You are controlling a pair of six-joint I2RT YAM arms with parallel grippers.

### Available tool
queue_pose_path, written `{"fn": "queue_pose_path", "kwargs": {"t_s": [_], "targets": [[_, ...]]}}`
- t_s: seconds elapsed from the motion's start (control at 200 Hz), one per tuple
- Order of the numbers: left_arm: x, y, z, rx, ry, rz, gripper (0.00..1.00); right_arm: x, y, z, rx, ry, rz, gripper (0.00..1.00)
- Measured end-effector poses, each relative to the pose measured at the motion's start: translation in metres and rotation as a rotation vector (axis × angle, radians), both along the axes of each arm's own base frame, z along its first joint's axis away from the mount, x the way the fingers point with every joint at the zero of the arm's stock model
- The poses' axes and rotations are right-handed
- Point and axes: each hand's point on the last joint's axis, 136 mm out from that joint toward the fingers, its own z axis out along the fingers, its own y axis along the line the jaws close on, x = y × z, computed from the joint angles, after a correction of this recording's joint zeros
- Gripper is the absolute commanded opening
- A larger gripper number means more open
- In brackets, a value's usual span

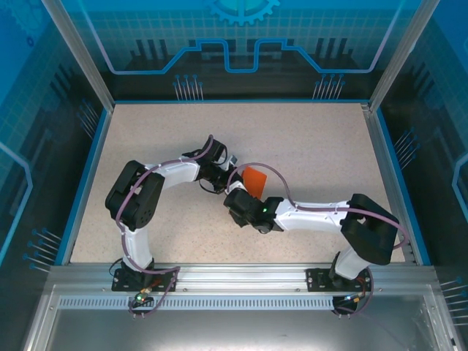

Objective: Fold a paper plane with a square sheet of paper (pick it up from the middle)
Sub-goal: Fold the triangle a second time at the center of the table.

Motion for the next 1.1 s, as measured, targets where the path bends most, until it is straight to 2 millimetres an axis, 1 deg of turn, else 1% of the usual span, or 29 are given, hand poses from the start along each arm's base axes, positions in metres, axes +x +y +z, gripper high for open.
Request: {"fn": "queue_pose_path", "kwargs": {"t_s": [0.08, 0.25, 0.375, 0.405, 0.465, 0.52, 0.595, 0.675, 0.77, 0.845, 0.975, 1.1], "targets": [[0.000, 0.000, 0.000, 0.000, 0.000, 0.000, 0.08, 0.001, -0.002, 0.000, -0.005, -0.005, -0.012, 0.24], [0.000, 0.000, 0.000, 0.000, 0.000, 0.000, 0.09, 0.001, -0.002, 0.000, -0.003, -0.004, -0.011, 0.13], [0.000, 0.000, 0.000, 0.003, -0.001, 0.001, 0.21, -0.001, -0.002, 0.003, 0.011, 0.002, -0.004, 0.06], [0.001, 0.001, 0.000, 0.007, -0.004, 0.003, 0.26, -0.002, -0.003, 0.004, 0.020, 0.010, -0.002, 0.06], [0.002, 0.003, 0.001, 0.019, -0.009, 0.015, 0.29, -0.004, -0.005, 0.004, 0.051, 0.030, 0.002, 0.05], [0.004, 0.005, 0.004, 0.033, -0.021, 0.031, 0.38, -0.004, -0.008, 0.002, 0.082, 0.058, 0.003, 0.05], [0.007, 0.010, 0.011, 0.056, -0.048, 0.058, 0.39, -0.002, -0.014, -0.001, 0.133, 0.104, -0.003, 0.06], [0.011, 0.017, 0.021, 0.083, -0.087, 0.088, 0.42, 0.003, -0.020, -0.003, 0.202, 0.151, -0.017, 0.07], [0.012, 0.025, 0.031, 0.106, -0.124, 0.130, 0.42, 0.007, -0.029, -0.007, 0.295, 0.216, -0.032, 0.07], [0.010, 0.031, 0.034, 0.120, -0.139, 0.153, 0.38, 0.012, -0.035, -0.010, 0.367, 0.268, -0.048, 0.08], [0.003, 0.037, 0.031, 0.131, -0.129, 0.177, 0.30, 0.017, -0.040, -0.010, 0.473, 0.339, -0.048, 0.08], [-0.006, 0.038, 0.023, 0.134, -0.120, 0.169, 0.25, 0.024, -0.040, -0.007, 0.559, 0.388, -0.036, 0.08]]}}
